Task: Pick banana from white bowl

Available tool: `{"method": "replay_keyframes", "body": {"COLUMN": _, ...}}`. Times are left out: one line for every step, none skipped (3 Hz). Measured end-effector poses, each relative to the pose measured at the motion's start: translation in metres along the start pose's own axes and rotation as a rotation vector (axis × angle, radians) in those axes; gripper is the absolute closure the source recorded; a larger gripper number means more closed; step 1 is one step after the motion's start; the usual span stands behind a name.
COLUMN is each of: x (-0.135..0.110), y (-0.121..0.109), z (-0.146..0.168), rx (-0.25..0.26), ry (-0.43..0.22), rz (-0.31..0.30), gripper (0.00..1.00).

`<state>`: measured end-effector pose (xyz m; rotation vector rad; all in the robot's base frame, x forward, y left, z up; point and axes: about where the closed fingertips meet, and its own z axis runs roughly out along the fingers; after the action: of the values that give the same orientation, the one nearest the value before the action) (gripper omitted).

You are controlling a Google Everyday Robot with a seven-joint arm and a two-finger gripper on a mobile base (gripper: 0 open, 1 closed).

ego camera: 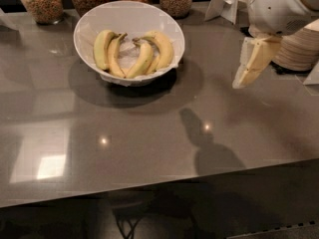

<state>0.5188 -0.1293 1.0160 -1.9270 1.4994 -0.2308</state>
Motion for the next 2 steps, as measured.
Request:
{"method": "replay_keyframes", "body": {"x": -0.04, "y": -0.041, "z": 0.031, "rx": -0.007, "ry": -0.104, "rz": -0.251, "gripper": 0.0}}
{"method": "replay_keyframes", "body": {"x": -0.068, "y": -0.063, "z": 0.019, "rx": 0.029, "ry": -0.139, "rz": -0.37, "gripper": 0.0}}
